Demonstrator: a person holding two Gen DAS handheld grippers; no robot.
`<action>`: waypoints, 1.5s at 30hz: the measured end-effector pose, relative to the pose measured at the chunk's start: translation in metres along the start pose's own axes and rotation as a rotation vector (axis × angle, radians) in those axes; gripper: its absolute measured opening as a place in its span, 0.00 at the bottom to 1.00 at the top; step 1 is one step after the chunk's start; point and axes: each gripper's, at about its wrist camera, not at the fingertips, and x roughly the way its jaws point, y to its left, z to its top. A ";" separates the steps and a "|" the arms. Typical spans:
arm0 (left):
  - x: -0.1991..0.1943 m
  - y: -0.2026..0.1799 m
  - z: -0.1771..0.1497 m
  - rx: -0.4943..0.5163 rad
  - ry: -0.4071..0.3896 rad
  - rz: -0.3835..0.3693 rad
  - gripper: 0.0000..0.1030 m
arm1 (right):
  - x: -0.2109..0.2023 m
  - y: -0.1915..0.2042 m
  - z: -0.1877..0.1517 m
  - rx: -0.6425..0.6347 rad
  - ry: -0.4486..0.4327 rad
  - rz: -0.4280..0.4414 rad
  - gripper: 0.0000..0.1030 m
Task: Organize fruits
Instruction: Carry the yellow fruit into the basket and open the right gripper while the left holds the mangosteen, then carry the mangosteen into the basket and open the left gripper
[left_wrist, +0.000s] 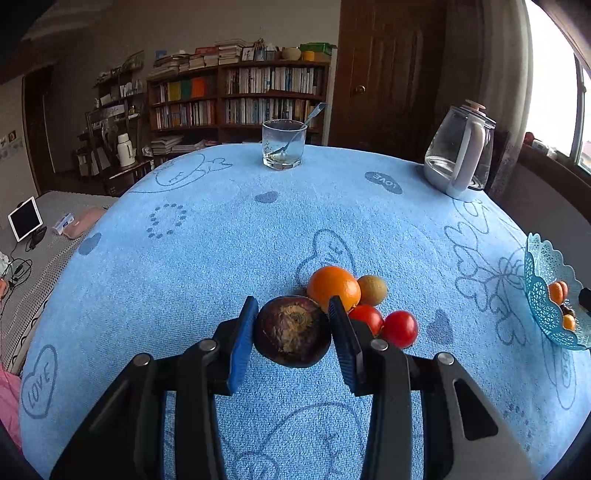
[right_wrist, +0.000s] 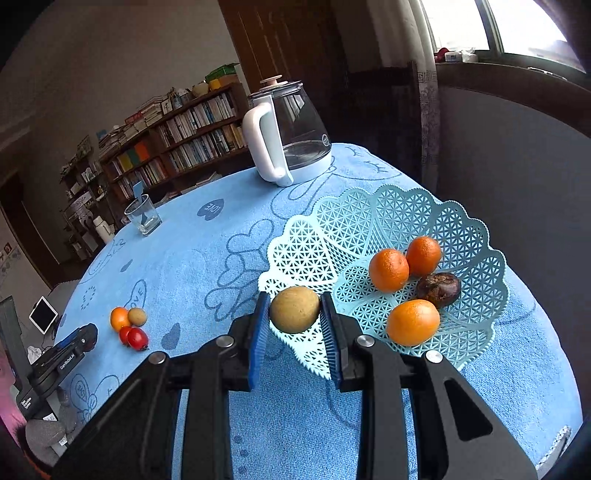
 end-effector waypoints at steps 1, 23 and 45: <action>-0.001 -0.002 -0.001 0.003 0.002 -0.003 0.39 | -0.001 -0.005 0.000 0.007 -0.002 -0.007 0.27; -0.013 -0.085 -0.002 0.129 0.024 -0.079 0.39 | -0.006 -0.056 -0.003 0.079 -0.039 -0.029 0.36; -0.013 -0.222 0.010 0.273 0.058 -0.307 0.39 | -0.018 -0.073 -0.008 0.017 -0.168 -0.124 0.54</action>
